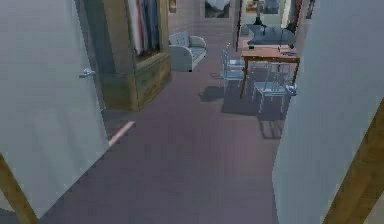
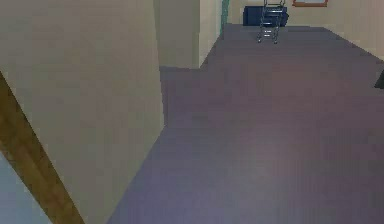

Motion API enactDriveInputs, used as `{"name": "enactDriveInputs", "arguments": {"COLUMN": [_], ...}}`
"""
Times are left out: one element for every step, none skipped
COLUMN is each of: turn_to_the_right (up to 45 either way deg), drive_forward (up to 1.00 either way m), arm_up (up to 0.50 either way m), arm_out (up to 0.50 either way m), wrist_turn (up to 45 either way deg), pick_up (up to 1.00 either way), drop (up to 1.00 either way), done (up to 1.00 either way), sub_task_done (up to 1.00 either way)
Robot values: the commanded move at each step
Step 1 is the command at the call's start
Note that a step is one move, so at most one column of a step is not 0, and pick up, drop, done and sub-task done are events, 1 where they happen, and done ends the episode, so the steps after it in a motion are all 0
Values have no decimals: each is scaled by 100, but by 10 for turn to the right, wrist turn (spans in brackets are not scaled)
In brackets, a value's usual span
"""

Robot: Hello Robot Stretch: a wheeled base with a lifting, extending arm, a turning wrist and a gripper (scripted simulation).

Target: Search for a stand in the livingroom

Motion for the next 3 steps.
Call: {"name": "enactDriveInputs", "arguments": {"turn_to_the_right": [0, 120, 0], "drive_forward": [45, 0, 100], "arm_up": [0, 0, 0], "arm_out": [0, 0, 0], "wrist_turn": [0, 0, 0], "pick_up": [0, 0, 0], "drop": [0, 0, 0], "done": [0, 0, 0], "sub_task_done": [0, 0, 0]}}
